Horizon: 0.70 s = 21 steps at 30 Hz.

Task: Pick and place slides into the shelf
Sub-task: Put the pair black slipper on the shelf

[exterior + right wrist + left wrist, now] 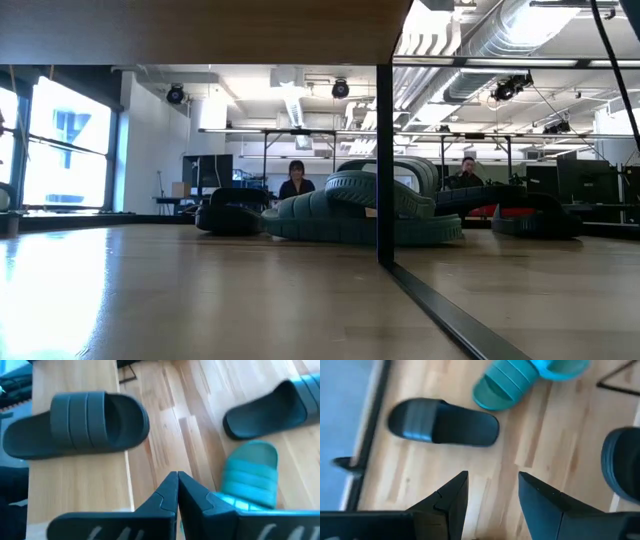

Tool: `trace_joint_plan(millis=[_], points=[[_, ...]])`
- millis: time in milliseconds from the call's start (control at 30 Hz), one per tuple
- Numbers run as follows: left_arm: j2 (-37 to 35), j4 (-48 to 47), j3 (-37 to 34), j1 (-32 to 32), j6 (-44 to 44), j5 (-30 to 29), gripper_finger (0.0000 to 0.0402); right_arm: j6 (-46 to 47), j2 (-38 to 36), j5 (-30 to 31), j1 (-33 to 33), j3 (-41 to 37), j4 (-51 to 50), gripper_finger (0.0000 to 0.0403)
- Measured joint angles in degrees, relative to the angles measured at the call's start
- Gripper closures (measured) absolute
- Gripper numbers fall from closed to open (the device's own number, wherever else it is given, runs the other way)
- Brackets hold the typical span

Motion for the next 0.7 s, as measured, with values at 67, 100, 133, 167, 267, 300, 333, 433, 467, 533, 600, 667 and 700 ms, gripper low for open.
trace_joint_plan(millis=[67,100,133,167,267,300,333,433,467,533,600,667,700], points=[[2.67,0.17,0.0,6.12,5.74,8.19,0.0245,2.18,-0.1,1.39,1.44,-0.02,-2.44,0.0402],[4.15,0.18,0.0,9.26,8.23,12.29,0.0245,3.41,-0.1,2.11,2.18,-0.04,-3.7,0.0402],[5.65,0.21,0.0,12.39,10.37,15.98,0.0245,4.67,-0.1,2.87,2.98,-0.04,-4.84,0.0402],[7.22,0.32,0.0,15.41,11.94,19.03,0.0245,5.81,-0.1,3.77,3.9,-0.04,-5.99,0.0402],[12.25,4.92,0.0,22.44,11.53,22.87,0.0245,9.09,-0.08,7.0,6.48,-0.04,-9.14,0.0402],[13.58,5.87,0.0,24.44,11.25,22.25,0.0245,10.07,-0.08,8.13,7.26,-0.04,-9.86,0.0402],[14.79,5.97,0.0,26.12,11.16,21.36,0.0245,10.92,-0.08,9.17,7.93,-0.04,-10.67,0.0402],[19.33,3.94,0.02,29.91,12.19,20.27,0.0245,14.22,-0.05,10.84,9.79,-0.04,-14.31,0.0402],[20.88,2.95,-0.07,30.86,12.66,20.19,0.0245,15.47,-0.05,11.39,10.42,-0.04,-15.76,0.0402],[22.84,1.68,-0.07,32.45,12.55,20.28,0.0245,17.89,-0.05,12.34,11.75,-0.11,-17.85,0.0402],[24.26,0.5,-0.04,34.23,11.97,21.41,0.0245,18.37,-0.03,12.71,12.94,-0.11,-17.24,0.0402],[25.68,0.83,-0.04,36.2,11.39,24.03,0.0245,18.55,-0.03,12.6,13.82,-0.11,-16.89,0.0402],[26.25,0.45,-0.04,37.35,10.66,25.72,0.0245,19.3,-0.03,12.64,14.16,-0.11,-17.35,0.0402]])
